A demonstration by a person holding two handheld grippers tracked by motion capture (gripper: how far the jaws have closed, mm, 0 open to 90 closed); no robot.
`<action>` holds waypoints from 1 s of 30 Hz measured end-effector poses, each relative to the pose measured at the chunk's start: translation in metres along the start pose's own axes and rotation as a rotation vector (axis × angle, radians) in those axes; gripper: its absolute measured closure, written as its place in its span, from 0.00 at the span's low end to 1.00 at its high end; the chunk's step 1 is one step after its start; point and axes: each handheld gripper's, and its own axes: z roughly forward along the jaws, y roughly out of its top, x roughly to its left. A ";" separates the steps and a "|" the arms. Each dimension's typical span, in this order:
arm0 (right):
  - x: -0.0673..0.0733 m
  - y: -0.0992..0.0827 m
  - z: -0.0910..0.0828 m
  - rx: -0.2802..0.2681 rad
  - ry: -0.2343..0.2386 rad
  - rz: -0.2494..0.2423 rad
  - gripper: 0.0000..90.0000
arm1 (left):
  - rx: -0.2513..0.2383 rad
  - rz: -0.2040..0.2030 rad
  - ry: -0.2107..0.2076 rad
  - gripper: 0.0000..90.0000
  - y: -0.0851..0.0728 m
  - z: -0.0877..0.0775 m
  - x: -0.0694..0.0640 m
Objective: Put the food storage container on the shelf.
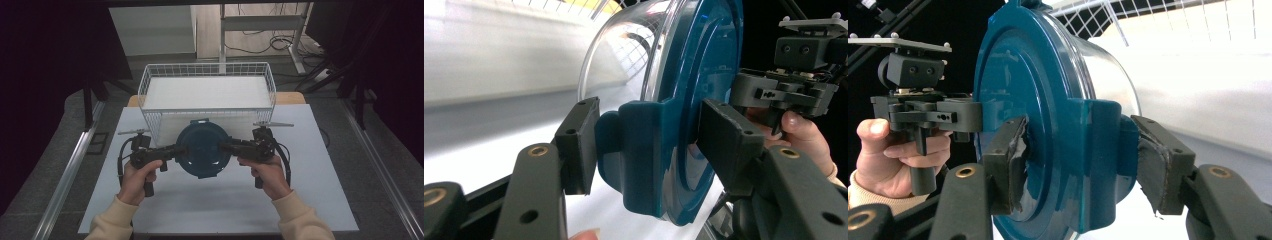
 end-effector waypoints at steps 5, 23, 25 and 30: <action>0.005 0.017 -0.004 -0.010 0.003 -0.018 0.47 | -0.014 0.018 -0.002 0.48 0.016 -0.003 -0.008; 0.018 0.075 -0.016 -0.060 0.024 -0.051 0.47 | -0.056 0.092 0.001 0.49 0.073 -0.013 -0.035; 0.016 0.081 -0.017 -0.065 0.031 -0.050 0.47 | -0.059 0.107 0.005 0.49 0.081 -0.012 -0.037; 0.012 0.096 -0.017 -0.076 0.033 -0.048 0.47 | -0.063 0.120 0.003 0.49 0.096 -0.009 -0.038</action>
